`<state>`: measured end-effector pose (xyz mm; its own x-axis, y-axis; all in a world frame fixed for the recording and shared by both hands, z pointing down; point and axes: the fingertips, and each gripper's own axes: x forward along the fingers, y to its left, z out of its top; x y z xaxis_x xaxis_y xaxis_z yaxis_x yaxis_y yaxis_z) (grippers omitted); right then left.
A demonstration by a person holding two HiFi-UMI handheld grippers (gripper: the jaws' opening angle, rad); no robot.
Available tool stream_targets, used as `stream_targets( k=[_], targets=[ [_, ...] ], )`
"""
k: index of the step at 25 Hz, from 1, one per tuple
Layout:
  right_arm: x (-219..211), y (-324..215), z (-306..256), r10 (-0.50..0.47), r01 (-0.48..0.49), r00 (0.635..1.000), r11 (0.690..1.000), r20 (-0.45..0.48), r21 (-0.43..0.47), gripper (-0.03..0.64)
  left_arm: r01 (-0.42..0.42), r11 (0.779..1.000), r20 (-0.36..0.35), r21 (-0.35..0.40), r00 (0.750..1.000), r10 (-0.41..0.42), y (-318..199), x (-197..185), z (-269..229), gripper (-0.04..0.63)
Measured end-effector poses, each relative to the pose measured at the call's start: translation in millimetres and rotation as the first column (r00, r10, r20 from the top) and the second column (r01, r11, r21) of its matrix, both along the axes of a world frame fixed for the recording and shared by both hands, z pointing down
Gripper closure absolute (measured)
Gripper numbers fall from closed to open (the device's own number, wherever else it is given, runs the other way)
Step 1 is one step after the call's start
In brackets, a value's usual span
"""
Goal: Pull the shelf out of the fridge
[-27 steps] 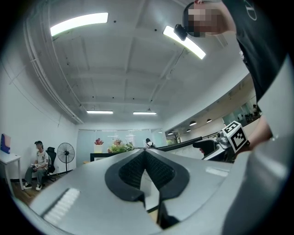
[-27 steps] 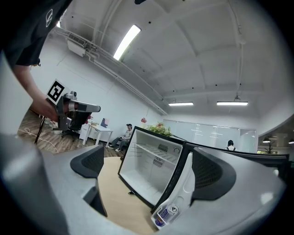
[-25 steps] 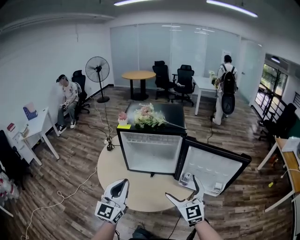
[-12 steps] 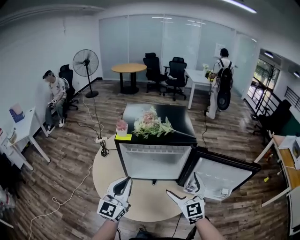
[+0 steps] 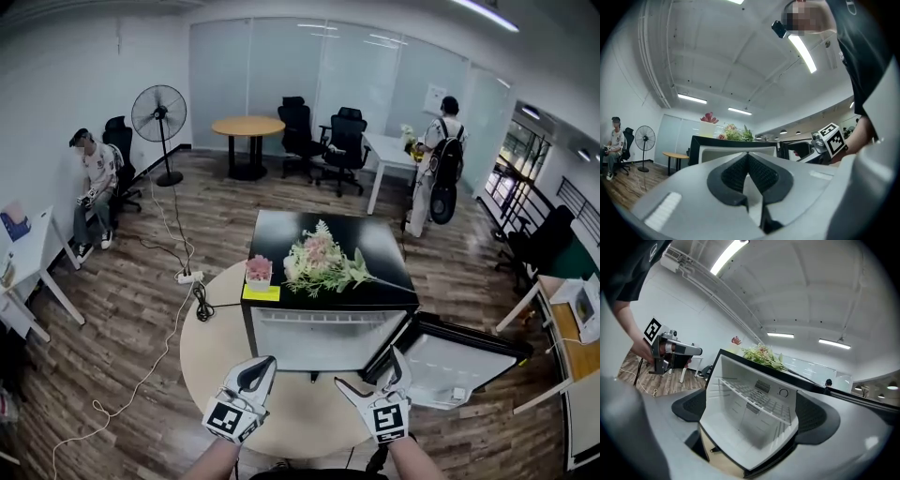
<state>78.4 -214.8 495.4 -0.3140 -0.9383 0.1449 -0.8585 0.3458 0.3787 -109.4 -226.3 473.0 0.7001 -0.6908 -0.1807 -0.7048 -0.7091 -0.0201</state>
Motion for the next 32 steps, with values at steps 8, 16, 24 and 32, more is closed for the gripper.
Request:
stream_targets(
  k=[8, 16, 24, 32],
  targets=[
    [-8, -36, 5, 0.020, -0.020, 1.000, 1.000, 0.017, 0.003, 0.021, -0.028, 1.000, -0.016, -0.010, 0.999, 0.027, -27, -5, 9, 0.597],
    [-6, -62, 5, 0.018, -0.009, 0.980, 0.999, 0.196, -0.045, 0.026, -0.005, 1.000, -0.003, -0.025, 1.000, 0.005, -37, -1, 9, 0.597],
    [4, -86, 16, 0.014, 0.034, 0.919, 0.993, 0.394, -0.115, 0.071, 0.027, 0.999, 0.030, -0.040, 0.999, -0.026, -43, 12, 11, 0.597],
    [19, -109, 39, 0.126, 0.111, 0.684, 0.956, 0.719, -0.273, 0.118, 0.049, 0.997, 0.057, -0.057, 0.997, -0.046, -43, 20, 13, 0.597]
  ],
)
